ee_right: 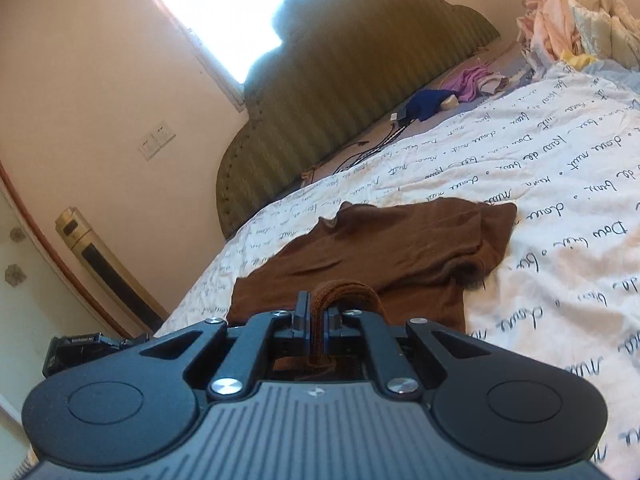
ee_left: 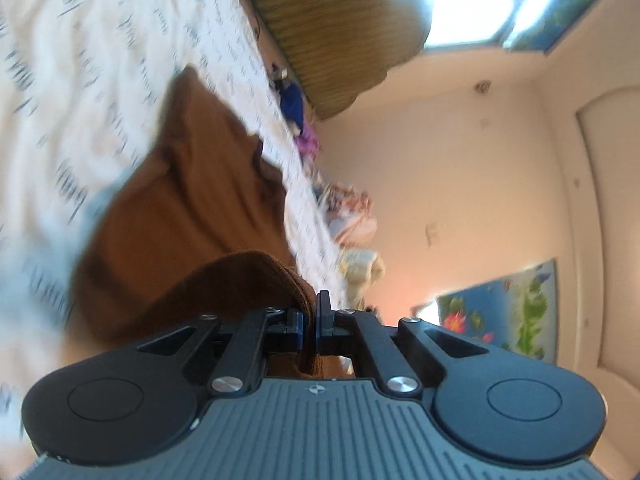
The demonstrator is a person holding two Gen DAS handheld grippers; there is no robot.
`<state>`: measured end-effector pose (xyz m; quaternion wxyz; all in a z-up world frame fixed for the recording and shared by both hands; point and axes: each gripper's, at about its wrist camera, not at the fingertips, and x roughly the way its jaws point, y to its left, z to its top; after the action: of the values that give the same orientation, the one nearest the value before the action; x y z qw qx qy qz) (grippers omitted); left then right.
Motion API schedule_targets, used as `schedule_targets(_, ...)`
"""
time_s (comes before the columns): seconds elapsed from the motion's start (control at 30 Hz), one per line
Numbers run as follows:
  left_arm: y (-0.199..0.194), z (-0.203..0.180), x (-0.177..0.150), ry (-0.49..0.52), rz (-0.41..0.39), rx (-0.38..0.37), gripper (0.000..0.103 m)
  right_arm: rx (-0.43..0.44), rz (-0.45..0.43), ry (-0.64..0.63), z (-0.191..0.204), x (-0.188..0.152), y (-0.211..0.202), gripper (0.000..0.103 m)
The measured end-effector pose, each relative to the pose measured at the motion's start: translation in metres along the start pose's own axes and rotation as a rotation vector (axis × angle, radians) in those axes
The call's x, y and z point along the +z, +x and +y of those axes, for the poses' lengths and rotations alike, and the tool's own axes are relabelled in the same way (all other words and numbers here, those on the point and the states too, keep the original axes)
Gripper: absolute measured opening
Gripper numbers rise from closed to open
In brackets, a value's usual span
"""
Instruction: Fold small clothes
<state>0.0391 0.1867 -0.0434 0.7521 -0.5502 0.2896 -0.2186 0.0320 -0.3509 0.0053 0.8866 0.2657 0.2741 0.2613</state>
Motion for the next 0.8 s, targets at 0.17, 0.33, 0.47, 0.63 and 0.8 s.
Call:
schedule_targets(0.17,0.06,0.006,0.057,-0.039,-0.047,0.01,0.004,0.013,0.042,0.194,-0.059,0.054,0.06,0.005)
schedule_targets(0.33,0.123,0.018,0.109,-0.054,-0.059,0.066,0.004,-0.013,0.114,0.311,-0.104,0.092,0.133,0.005)
schedule_targets(0.47,0.157,0.028,0.136,-0.071,-0.081,0.083,0.004,-0.045,0.152,0.337,-0.123,0.114,0.183,0.005)
schedule_targets(0.63,0.175,0.036,0.153,-0.077,-0.098,0.097,0.004,-0.078,0.179,0.363,-0.136,0.128,0.224,0.005)
schedule_targets(0.8,0.189,0.049,0.169,-0.088,-0.107,0.143,0.004,-0.134,0.191,0.379,-0.145,0.135,0.251,0.005)
